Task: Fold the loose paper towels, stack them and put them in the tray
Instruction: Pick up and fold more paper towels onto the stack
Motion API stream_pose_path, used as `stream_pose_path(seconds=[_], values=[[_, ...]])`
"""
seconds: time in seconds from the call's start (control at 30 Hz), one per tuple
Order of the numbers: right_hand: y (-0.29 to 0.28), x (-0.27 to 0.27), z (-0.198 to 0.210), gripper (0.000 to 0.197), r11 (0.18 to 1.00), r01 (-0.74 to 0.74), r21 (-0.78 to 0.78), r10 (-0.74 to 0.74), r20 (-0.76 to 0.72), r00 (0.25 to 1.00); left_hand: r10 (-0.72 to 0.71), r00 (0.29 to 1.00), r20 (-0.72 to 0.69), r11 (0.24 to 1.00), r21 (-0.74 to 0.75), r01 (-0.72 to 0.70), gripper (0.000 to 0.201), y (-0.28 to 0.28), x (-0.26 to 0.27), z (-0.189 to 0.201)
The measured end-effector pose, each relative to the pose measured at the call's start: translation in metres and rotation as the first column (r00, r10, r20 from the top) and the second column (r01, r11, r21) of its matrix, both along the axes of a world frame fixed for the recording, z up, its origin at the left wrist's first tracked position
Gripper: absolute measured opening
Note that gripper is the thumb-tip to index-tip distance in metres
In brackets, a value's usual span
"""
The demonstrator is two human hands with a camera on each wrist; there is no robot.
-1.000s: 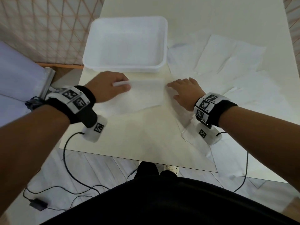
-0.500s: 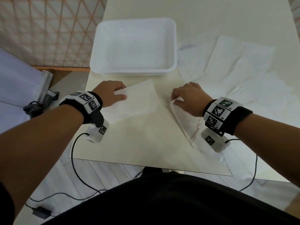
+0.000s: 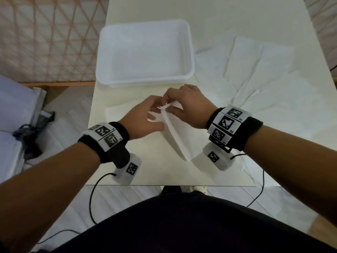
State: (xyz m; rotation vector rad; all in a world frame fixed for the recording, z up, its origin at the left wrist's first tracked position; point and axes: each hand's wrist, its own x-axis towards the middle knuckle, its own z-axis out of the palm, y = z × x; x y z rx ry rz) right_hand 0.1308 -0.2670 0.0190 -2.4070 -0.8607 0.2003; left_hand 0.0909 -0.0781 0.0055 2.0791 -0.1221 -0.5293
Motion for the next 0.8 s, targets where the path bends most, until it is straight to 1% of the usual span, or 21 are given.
stream_pose_path(seconds=[0.03,0.07,0.1,0.13,0.17,0.2,0.23,0.27,0.3,0.37,0.43,0.53,0.63,0.67,0.73,0.8], values=[[0.001,0.001,0.002,0.022,0.999,0.022,0.027,-0.022,-0.011,1.000,-0.031,0.997,-0.077,0.995,-0.096,0.024,0.071,-0.010,-0.005,0.000],[0.002,0.002,0.003,0.024,0.998,0.041,0.047,-0.040,-0.026,0.999,-0.047,0.993,-0.112,0.985,-0.168,0.028,0.072,-0.020,-0.009,-0.002],[0.002,0.003,0.005,0.026,0.996,0.055,0.065,-0.053,-0.038,0.998,-0.021,0.994,-0.112,0.982,-0.191,-0.001,0.068,-0.030,-0.012,-0.004],[0.001,0.003,0.005,0.028,0.994,0.068,0.088,-0.064,-0.047,0.997,0.047,0.995,-0.089,0.982,-0.179,-0.063,0.059,-0.038,-0.014,-0.005],[0.000,0.003,0.006,0.031,0.991,0.078,0.112,-0.073,-0.053,0.996,0.145,0.988,-0.057,0.977,-0.150,-0.152,0.046,-0.044,-0.015,-0.006],[-0.003,0.004,0.007,0.034,0.988,0.088,0.128,-0.082,-0.052,0.995,0.236,0.971,-0.035,0.961,-0.138,-0.239,0.033,-0.048,-0.016,-0.005],[-0.007,0.005,0.008,0.037,0.988,0.095,0.123,-0.090,-0.046,0.995,0.295,0.955,-0.038,0.942,-0.154,-0.297,0.020,-0.051,-0.015,-0.004],[-0.013,0.007,0.009,0.040,0.990,0.100,0.096,-0.097,-0.034,0.995,0.316,0.947,-0.054,0.930,-0.181,-0.321,0.012,-0.051,-0.014,-0.002],[-0.020,0.009,0.011,0.044,0.993,0.108,0.053,-0.107,-0.026,0.994,0.312,0.948,-0.068,0.925,-0.207,-0.319,0.010,-0.050,-0.012,0.001],[-0.034,0.014,0.016,0.050,0.991,0.129,-0.032,-0.129,-0.012,0.992,0.304,0.949,-0.087,0.915,-0.249,-0.316,0.012,-0.045,-0.009,0.010],[-0.047,0.020,0.023,0.054,0.984,0.160,-0.075,-0.162,-0.028,0.986,0.325,0.941,-0.098,0.898,-0.280,-0.339,0.017,-0.039,-0.004,0.017],[-0.065,0.028,0.023,0.051,0.970,0.218,-0.107,-0.233,-0.159,0.959,0.364,0.921,-0.141,0.857,-0.336,-0.390,0.020,-0.032,0.003,0.026],[-0.081,0.033,0.019,0.054,0.952,0.287,-0.104,-0.305,-0.360,0.882,0.407,0.899,-0.162,0.818,-0.374,-0.438,0.021,-0.027,0.007,0.033],[-0.085,0.033,0.019,0.048,0.950,0.302,-0.078,-0.307,-0.413,0.858,0.418,0.894,-0.160,0.810,-0.380,-0.447,0.021,-0.026,0.008,0.034],[-0.089,0.031,0.021,0.030,0.945,0.327,-0.022,-0.298,-0.473,0.829,0.435,0.883,-0.174,0.794,-0.388,-0.468,0.019,-0.024,0.009,0.035],[-0.094,0.028,0.021,0.024,0.915,0.401,0.034,-0.319,-0.546,0.775,0.431,0.872,-0.232,0.789,-0.374,-0.489,0.018,-0.023,0.007,0.032]])
